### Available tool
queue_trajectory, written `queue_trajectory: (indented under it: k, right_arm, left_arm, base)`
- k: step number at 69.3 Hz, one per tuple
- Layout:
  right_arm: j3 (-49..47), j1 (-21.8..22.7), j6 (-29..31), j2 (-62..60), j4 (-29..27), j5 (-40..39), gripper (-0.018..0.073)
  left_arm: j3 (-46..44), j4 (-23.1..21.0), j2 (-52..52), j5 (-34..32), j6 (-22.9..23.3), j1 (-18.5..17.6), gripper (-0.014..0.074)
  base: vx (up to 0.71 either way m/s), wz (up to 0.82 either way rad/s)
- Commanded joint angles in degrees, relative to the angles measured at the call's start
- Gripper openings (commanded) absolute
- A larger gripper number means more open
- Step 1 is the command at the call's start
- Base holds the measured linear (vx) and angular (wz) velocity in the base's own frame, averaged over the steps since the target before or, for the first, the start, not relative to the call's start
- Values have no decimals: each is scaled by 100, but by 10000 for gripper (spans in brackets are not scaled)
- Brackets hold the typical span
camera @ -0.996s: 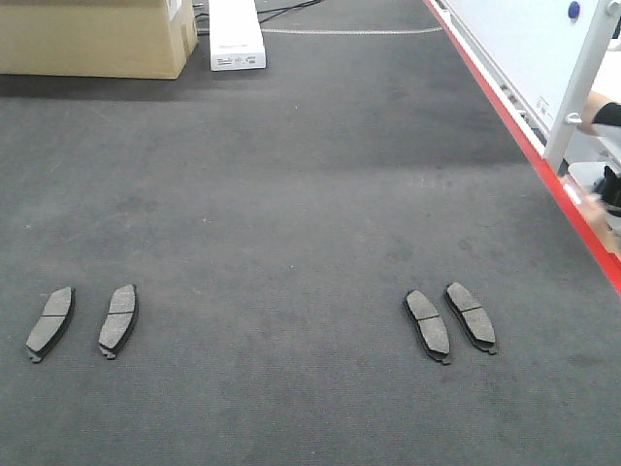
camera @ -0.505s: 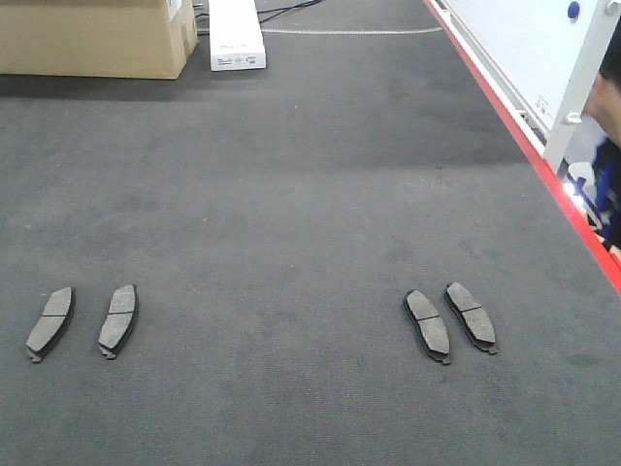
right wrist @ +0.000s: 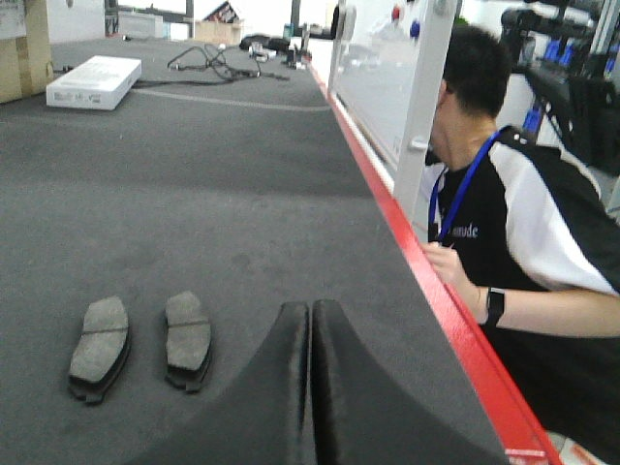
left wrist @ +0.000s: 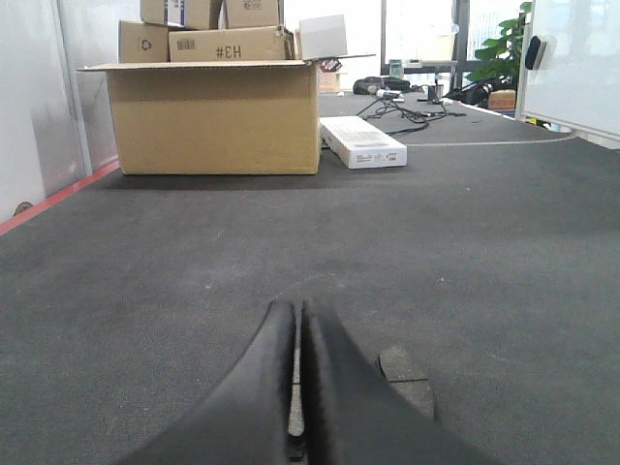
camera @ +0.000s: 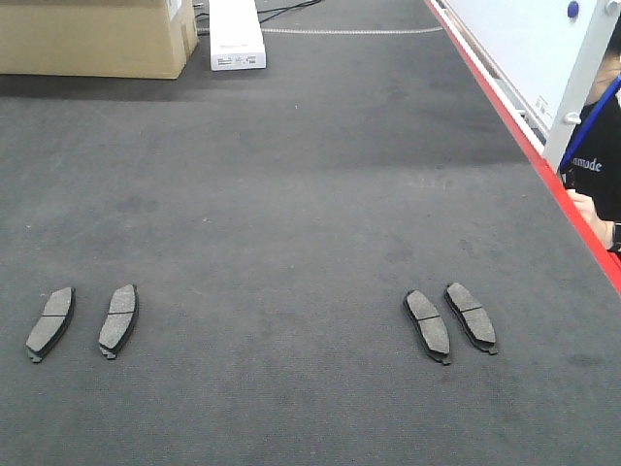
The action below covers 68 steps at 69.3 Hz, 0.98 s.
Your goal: Move and align brake pads A on conveyor
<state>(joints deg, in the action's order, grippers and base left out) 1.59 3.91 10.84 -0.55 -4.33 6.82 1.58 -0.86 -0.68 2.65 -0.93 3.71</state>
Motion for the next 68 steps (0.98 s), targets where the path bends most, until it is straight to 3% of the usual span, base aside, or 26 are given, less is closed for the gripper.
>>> queue_trajectory:
  k: [1, 68]
  right_arm:
    - [36, 41, -2, -65, -8, -237, -3]
    - [36, 41, 83, -65, -13, -285, -3]
  left_arm:
    - [159, -19, -73, -409, 4, 14, -6]
    - [159, -19, -73, -409, 4, 14, -6]
  base:
    - [0, 0]
    - [0, 0]
